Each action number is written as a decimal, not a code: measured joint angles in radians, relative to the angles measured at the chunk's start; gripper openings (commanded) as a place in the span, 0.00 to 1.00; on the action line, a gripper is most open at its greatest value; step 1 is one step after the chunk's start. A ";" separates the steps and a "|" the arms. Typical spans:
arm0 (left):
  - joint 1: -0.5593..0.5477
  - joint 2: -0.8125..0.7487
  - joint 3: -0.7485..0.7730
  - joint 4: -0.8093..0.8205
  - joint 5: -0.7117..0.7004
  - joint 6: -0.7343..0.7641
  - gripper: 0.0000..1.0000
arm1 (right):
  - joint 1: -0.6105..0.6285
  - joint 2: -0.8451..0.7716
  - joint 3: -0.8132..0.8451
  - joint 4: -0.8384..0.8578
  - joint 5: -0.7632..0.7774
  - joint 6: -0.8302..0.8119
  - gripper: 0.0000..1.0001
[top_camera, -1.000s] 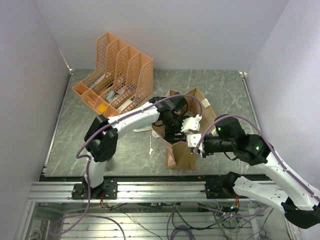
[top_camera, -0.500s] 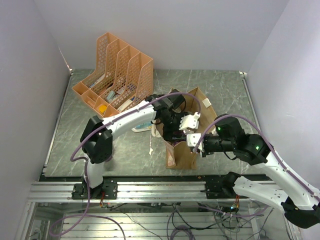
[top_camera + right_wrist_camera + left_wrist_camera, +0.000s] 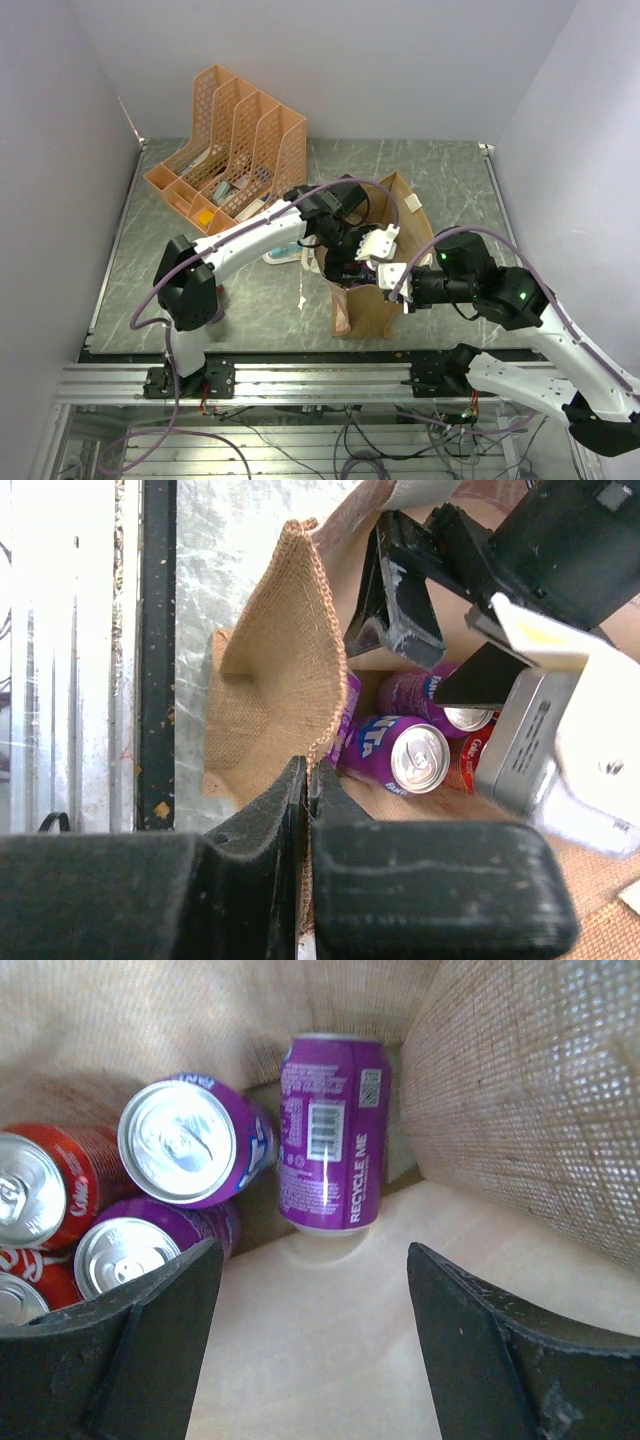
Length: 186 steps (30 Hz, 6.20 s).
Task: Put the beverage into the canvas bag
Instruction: Place the drink in the canvas bag, then pick up the drink from the canvas bag.
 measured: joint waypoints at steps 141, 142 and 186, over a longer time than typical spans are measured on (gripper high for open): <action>0.177 -0.064 0.271 0.166 0.195 -0.359 0.07 | -0.513 0.301 0.254 0.438 -0.234 0.713 0.99; 0.177 -0.067 0.271 0.166 0.202 -0.359 0.07 | -0.513 0.304 0.254 0.444 -0.236 0.729 0.98; 0.186 -0.081 0.270 0.166 0.307 -0.301 0.16 | -0.534 0.338 0.231 0.552 -0.454 0.885 0.50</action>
